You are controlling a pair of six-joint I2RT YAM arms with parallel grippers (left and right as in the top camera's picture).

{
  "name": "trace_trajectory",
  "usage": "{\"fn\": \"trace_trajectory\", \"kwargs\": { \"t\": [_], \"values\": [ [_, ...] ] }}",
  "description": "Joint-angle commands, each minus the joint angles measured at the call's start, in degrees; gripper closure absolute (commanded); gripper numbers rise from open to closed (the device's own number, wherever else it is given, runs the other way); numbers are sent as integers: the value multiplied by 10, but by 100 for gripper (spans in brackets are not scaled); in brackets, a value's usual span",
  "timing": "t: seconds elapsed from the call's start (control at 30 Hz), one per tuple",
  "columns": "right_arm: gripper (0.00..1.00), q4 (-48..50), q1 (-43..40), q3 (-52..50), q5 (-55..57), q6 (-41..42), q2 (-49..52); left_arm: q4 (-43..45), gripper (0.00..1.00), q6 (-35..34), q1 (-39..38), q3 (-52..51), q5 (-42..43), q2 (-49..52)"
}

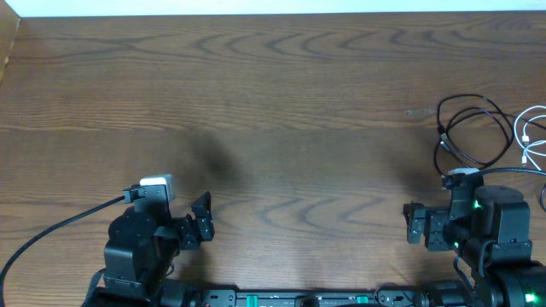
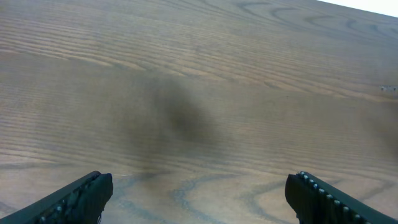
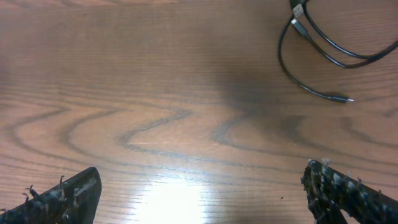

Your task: Untangle cables

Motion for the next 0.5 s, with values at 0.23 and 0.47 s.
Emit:
{"fn": "trace_trajectory", "kwargs": {
  "t": [0.23,0.47],
  "values": [
    [1,152,1,-52,34,-15,-97,1,6,5,-1,-2,3,-3],
    [1,314,2,-181,22,-14,-231,1,6,5,-1,-2,3,-3]
  ]
}}
